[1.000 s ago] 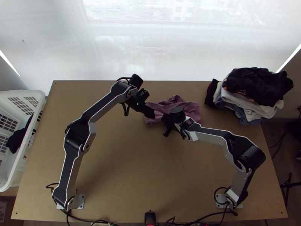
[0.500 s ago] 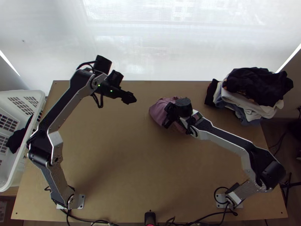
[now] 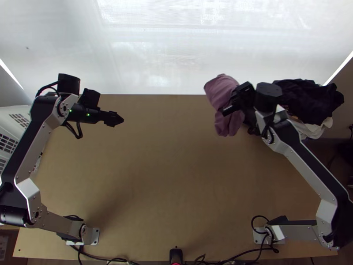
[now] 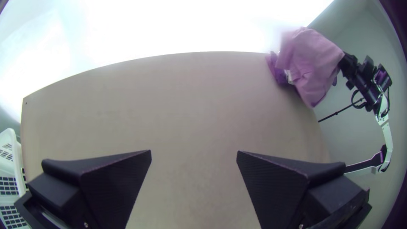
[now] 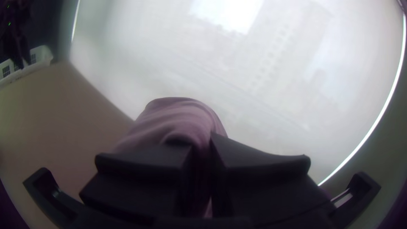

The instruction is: Fold the t-shirt

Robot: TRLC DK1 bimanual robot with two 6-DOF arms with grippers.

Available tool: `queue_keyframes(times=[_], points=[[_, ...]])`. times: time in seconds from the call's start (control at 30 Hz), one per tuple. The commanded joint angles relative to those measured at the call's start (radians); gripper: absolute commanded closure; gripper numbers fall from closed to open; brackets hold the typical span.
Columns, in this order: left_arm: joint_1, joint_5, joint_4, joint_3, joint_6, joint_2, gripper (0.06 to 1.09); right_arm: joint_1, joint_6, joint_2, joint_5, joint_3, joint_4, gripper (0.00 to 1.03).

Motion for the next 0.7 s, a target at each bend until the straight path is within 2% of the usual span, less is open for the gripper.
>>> queue_keyframes(times=[0.0, 0.2, 0.43, 0.57, 0.67], points=[[0.077, -0.001, 0.037, -0.168, 0.004, -0.105, 0.10, -0.186, 0.052, -0.078, -0.022, 0.208, -0.086, 1.00], [0.085, -0.022, 0.086, -0.290, -0.002, -0.154, 0.10, -0.452, 0.103, -0.083, -0.117, 0.405, -0.135, 1.00], [0.120, -0.028, 0.100, -0.373, 0.032, -0.192, 0.10, -0.809, 0.137, -0.072, -0.321, 0.418, -0.137, 1.00], [0.149, -0.027, 0.100, -0.385, 0.058, -0.194, 0.10, -0.949, 0.141, -0.031, -0.388, 0.420, -0.118, 1.00], [0.159, -0.027, 0.100, -0.389, 0.065, -0.191, 0.10, -1.010, 0.144, 0.018, -0.408, 0.434, -0.097, 1.00]])
